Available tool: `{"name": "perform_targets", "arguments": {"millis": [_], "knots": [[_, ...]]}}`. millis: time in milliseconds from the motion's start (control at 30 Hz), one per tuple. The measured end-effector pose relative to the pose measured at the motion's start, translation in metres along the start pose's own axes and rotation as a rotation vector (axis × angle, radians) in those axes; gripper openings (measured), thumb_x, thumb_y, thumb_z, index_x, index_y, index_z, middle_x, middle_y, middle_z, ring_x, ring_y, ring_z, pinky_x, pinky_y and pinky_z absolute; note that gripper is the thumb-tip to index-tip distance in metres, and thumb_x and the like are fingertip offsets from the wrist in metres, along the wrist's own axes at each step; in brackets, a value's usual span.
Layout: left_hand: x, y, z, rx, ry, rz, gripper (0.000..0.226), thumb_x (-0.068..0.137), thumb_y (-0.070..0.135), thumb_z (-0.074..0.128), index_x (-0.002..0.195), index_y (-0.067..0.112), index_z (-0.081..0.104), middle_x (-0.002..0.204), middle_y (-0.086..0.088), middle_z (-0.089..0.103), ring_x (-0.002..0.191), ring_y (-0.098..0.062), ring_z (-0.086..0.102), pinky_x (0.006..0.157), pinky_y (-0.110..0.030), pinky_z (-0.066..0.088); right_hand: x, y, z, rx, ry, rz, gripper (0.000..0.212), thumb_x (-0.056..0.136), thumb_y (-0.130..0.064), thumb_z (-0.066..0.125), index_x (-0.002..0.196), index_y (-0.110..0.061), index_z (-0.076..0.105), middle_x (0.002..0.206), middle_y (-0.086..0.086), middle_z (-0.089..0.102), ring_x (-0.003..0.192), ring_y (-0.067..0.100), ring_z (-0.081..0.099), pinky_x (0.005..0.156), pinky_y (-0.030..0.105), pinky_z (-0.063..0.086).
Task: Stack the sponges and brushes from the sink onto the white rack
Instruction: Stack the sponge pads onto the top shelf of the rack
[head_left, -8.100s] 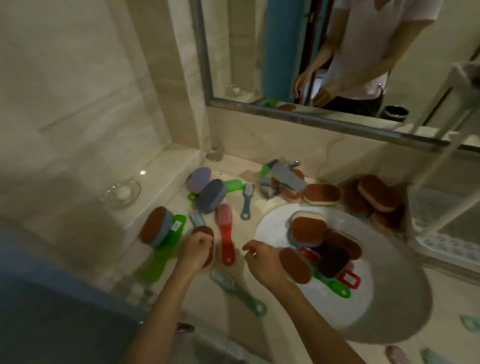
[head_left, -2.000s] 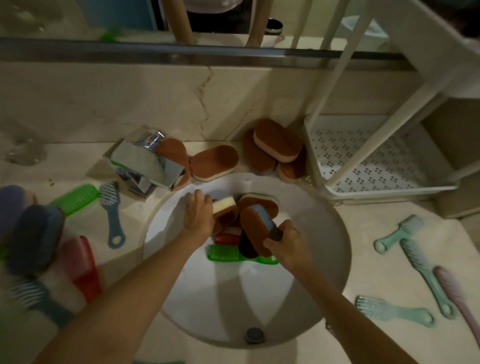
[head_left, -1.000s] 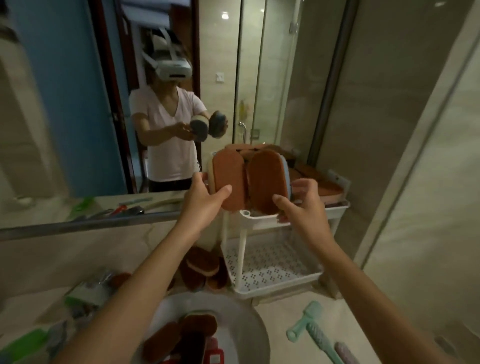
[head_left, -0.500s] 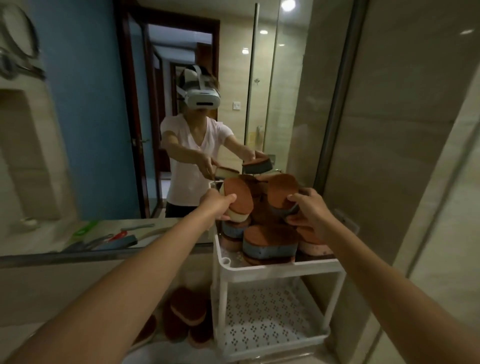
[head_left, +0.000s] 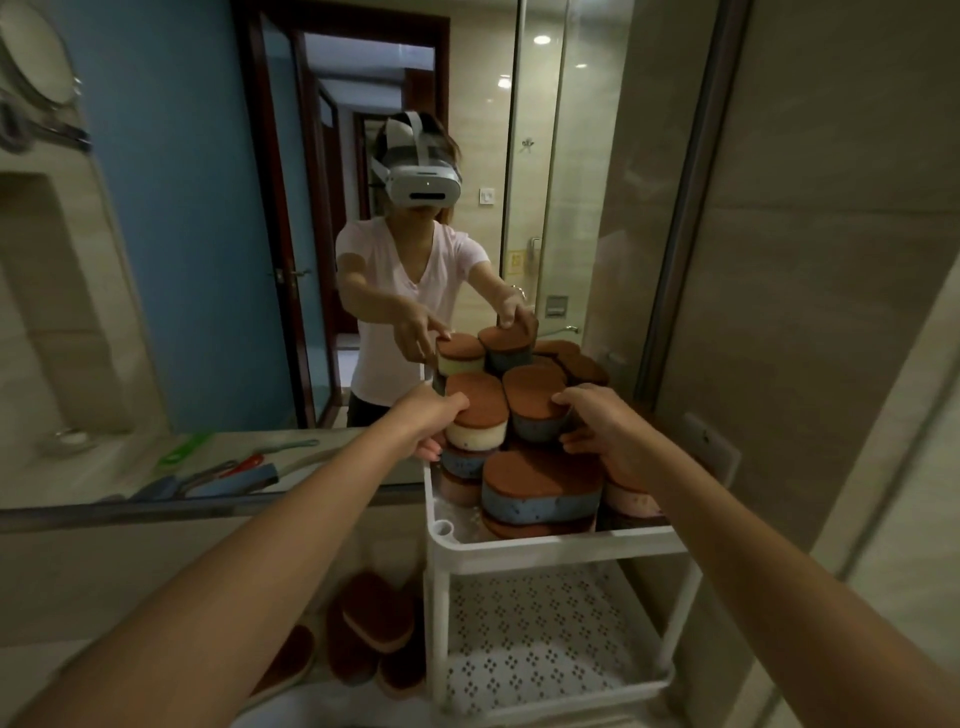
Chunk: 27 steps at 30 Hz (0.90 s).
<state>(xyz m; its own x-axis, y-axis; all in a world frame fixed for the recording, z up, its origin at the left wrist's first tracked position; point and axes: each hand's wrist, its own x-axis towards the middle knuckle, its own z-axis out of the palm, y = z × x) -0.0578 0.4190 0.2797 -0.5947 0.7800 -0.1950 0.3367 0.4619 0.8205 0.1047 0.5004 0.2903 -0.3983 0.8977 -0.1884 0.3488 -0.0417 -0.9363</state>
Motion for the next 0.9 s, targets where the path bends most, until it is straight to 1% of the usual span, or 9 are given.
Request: {"name": "perform_targets", "arguments": {"millis": [67,133,200,267,333,400,567,700,900], "knots": [[0.001,0.0,0.001,0.016,0.009,-0.003,0.052,0.094,0.039,0.044,0.131,0.002,0.043,0.09,-0.015,0.057,0.06,-0.019,0.052,0.053,-0.026,0.048,0.001,0.0,0.002,-0.131,-0.001,-0.026,0.032,0.098,-0.026,0.042,0.125,-0.009,0.046,0.105,0.011,0.049,0.067,0.019,0.053,0.054,0.024,0.045],[0.0,0.001,0.002,0.015,0.018,-0.007,0.053,0.094,0.039,0.043,0.133,0.003,0.042,0.104,-0.019,0.059,0.064,-0.021,0.055,0.055,-0.027,0.049,0.003,0.002,0.002,-0.344,0.03,-0.122,0.026,0.098,-0.027,0.039,0.11,-0.009,0.054,0.096,0.01,0.052,0.068,0.02,0.053,0.055,0.027,0.042],[0.002,0.002,0.003,-0.011,0.019,-0.006,0.051,0.094,0.037,0.044,0.133,0.004,0.043,0.12,-0.019,0.058,0.085,-0.027,0.061,0.066,-0.031,0.05,0.005,0.002,0.001,-0.475,0.069,-0.211,0.025,0.097,-0.026,0.041,0.095,-0.007,0.058,0.086,0.011,0.056,0.066,0.021,0.053,0.057,0.028,0.04],[0.002,0.002,0.004,-0.058,0.011,0.0,0.049,0.094,0.033,0.045,0.135,0.006,0.042,0.131,-0.016,0.053,0.109,-0.03,0.058,0.075,-0.034,0.05,0.008,0.003,0.001,-0.522,0.073,-0.271,0.028,0.096,-0.026,0.044,0.113,-0.008,0.057,0.103,0.014,0.061,0.088,0.025,0.06,0.07,0.029,0.045],[0.002,0.003,0.005,-0.074,0.008,0.022,0.047,0.094,0.03,0.045,0.136,0.009,0.04,0.136,-0.012,0.049,0.116,-0.03,0.055,0.077,-0.036,0.052,0.007,0.004,0.002,-0.561,0.062,-0.327,0.043,0.096,-0.03,0.045,0.136,-0.013,0.043,0.126,0.012,0.056,0.113,0.028,0.055,0.084,0.03,0.045],[0.001,0.003,0.005,-0.054,0.023,0.059,0.046,0.094,0.028,0.044,0.138,0.014,0.038,0.139,-0.01,0.046,0.117,-0.03,0.054,0.078,-0.037,0.054,0.009,0.007,0.003,-0.624,0.042,-0.412,0.046,0.096,-0.038,0.045,0.138,-0.019,0.044,0.136,0.008,0.052,0.123,0.026,0.05,0.092,0.03,0.042],[-0.002,0.004,0.005,-0.057,0.055,0.106,0.054,0.093,0.024,0.047,0.144,0.025,0.029,0.148,-0.005,0.036,0.122,-0.032,0.052,0.082,-0.04,0.057,0.012,0.012,0.007,-0.783,0.065,-0.481,0.046,0.094,-0.047,0.042,0.134,-0.025,0.049,0.139,0.007,0.052,0.128,0.028,0.044,0.107,0.039,0.029],[-0.003,0.004,0.007,-0.089,0.054,0.102,0.049,0.094,0.021,0.048,0.142,0.02,0.036,0.15,-0.006,0.033,0.127,-0.031,0.047,0.082,-0.039,0.055,0.017,0.013,0.008,-0.822,0.05,-0.493,0.047,0.093,-0.048,0.044,0.134,-0.024,0.049,0.137,0.009,0.053,0.126,0.031,0.046,0.106,0.041,0.032],[-0.004,0.002,0.007,-0.112,0.074,0.097,0.051,0.092,0.021,0.051,0.141,0.016,0.038,0.146,-0.008,0.04,0.124,-0.031,0.05,0.085,-0.045,0.056,0.022,0.015,0.01,-0.895,0.052,-0.487,0.05,0.092,-0.051,0.042,0.136,-0.028,0.045,0.136,0.016,0.051,0.124,0.036,0.044,0.101,0.043,0.039]]}}
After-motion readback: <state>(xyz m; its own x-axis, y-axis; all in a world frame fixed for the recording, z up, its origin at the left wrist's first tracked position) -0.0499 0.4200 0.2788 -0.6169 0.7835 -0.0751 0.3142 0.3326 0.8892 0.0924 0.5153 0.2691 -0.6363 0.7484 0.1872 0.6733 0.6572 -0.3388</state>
